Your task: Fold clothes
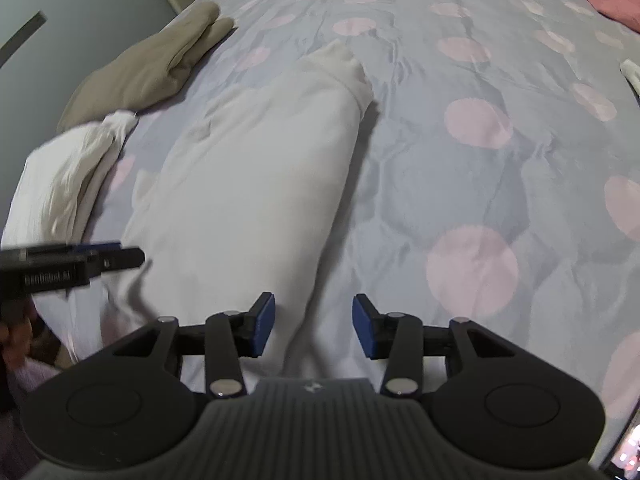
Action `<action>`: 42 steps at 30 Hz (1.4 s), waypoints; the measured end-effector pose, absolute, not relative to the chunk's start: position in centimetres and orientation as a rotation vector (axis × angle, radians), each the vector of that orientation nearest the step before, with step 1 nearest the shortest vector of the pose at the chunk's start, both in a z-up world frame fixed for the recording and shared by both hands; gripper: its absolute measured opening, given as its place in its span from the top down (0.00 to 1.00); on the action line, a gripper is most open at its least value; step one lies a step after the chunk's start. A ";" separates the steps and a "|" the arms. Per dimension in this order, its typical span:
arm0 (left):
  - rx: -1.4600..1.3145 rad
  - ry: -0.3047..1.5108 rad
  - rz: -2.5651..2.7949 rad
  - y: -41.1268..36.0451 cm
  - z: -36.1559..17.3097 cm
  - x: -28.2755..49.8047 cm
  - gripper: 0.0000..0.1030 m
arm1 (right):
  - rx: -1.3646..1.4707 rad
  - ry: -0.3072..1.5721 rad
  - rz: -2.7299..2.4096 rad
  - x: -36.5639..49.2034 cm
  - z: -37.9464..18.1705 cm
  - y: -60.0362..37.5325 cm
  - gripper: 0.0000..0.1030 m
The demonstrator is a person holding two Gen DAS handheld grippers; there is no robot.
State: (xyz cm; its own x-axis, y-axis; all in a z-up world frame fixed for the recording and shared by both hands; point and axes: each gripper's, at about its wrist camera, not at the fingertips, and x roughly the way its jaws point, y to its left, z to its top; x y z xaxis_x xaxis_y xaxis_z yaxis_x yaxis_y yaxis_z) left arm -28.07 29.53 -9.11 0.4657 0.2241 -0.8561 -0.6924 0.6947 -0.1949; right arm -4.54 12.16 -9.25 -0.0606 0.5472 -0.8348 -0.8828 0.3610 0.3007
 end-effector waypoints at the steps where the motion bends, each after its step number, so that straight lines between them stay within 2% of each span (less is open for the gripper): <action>1: -0.587 0.932 0.597 29.3 -9.2 -28.4 0.59 | -0.402 1.096 1.234 -5.1 -9.3 11.7 0.55; 8: -0.622 0.952 0.590 28.7 -10.0 -29.5 0.61 | -0.493 1.030 1.311 -8.9 -11.2 10.5 0.56; 10: -0.612 0.941 0.589 28.8 -9.9 -29.3 0.65 | -0.491 1.024 1.299 -9.3 -12.1 10.8 0.56; 12: -0.600 0.931 0.591 28.9 -9.9 -29.1 0.78 | -0.486 0.997 1.289 -9.7 -12.5 11.4 0.56; 15: -0.597 0.926 0.602 29.2 -10.0 -29.1 0.89 | -0.490 0.965 1.280 -10.0 -12.7 12.1 0.61; 17: -0.575 0.878 0.603 29.1 -9.1 -29.4 0.91 | -0.501 0.960 1.272 -10.1 -12.7 12.4 0.87; 20: -0.520 0.797 0.618 28.6 -6.9 -30.2 0.92 | -0.507 0.964 1.264 -10.2 -12.1 12.4 0.91; 24: -0.543 0.788 0.643 28.6 -5.7 -31.8 0.92 | -0.512 0.924 1.285 -10.8 -10.7 12.0 0.91; 31: -0.582 0.968 0.663 29.4 -10.1 -31.3 0.92 | -0.582 0.962 1.274 -10.7 -12.8 12.5 0.92; 35: -0.569 0.988 0.649 29.5 -10.9 -30.7 0.89 | -0.567 1.013 1.268 -10.1 -12.8 12.6 0.92; 37: -0.583 0.969 0.639 29.6 -10.2 -31.0 0.86 | -0.563 1.029 1.273 -10.0 -12.3 12.5 0.86; 39: -0.578 0.955 0.634 29.5 -9.3 -31.2 0.75 | -0.563 1.033 1.274 -9.8 -11.6 12.1 0.80; 40: -0.571 0.949 0.635 29.4 -8.9 -31.3 0.71 | -0.564 1.035 1.275 -9.8 -11.3 11.8 0.71; 41: -0.570 0.939 0.637 29.4 -8.4 -31.4 0.63 | -0.563 1.035 1.274 -9.6 -10.9 11.5 0.66; 42: -0.573 0.922 0.637 29.5 -7.9 -31.5 0.58 | -0.556 1.037 1.275 -9.5 -10.4 11.3 0.66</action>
State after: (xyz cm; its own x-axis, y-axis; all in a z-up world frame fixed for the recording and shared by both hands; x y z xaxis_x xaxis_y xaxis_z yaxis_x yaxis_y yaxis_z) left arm -31.50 29.46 -7.89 0.4507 0.2508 -0.8567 -0.7130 0.6787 -0.1764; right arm -9.47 11.28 -10.39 -0.0435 0.5025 -0.8635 -0.9478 0.2524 0.1947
